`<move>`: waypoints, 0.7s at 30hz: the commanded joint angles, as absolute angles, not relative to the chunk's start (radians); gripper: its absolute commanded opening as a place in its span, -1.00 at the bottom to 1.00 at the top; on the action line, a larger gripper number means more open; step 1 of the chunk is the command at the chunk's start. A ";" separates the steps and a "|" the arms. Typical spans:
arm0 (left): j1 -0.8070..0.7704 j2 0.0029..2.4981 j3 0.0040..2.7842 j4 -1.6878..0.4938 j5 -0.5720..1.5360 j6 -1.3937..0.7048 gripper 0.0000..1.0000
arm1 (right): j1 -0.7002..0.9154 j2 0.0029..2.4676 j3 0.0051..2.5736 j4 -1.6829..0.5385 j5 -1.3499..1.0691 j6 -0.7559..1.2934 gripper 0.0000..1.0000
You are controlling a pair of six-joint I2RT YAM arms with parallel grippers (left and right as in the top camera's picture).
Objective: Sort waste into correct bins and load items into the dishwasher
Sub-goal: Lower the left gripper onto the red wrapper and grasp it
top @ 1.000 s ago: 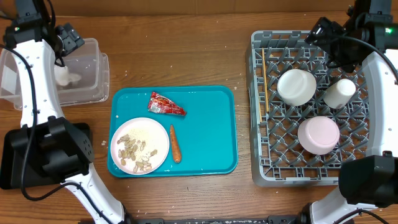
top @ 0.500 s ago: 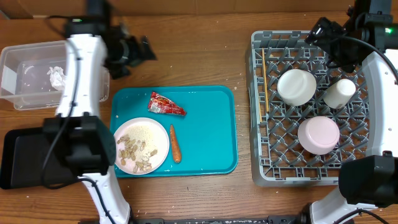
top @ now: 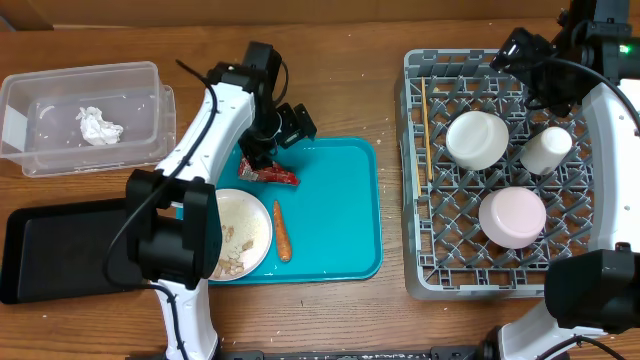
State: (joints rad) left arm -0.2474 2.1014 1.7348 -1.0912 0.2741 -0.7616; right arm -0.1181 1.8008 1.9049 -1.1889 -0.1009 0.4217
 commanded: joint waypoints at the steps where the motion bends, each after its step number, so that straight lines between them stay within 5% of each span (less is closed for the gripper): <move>1: -0.244 2.076 1.659 -1.045 0.165 -0.854 0.98 | -0.119 1.796 1.908 -1.184 -0.107 0.424 1.00; 7: -0.243 2.077 1.571 -0.960 0.125 -0.898 0.93 | -0.119 1.796 1.908 -1.184 -0.107 0.424 1.00; 10: -0.243 2.077 1.571 -0.964 0.115 -0.898 0.62 | -0.119 1.796 1.908 -1.184 -0.107 0.423 1.00; 18: -0.252 2.117 1.571 -0.956 0.055 -0.898 0.53 | -0.119 1.796 1.908 -1.184 -0.107 0.423 1.00; 21: -0.252 2.117 1.571 -0.964 0.041 -0.898 0.19 | -0.119 1.796 1.908 -1.184 -0.107 0.423 1.00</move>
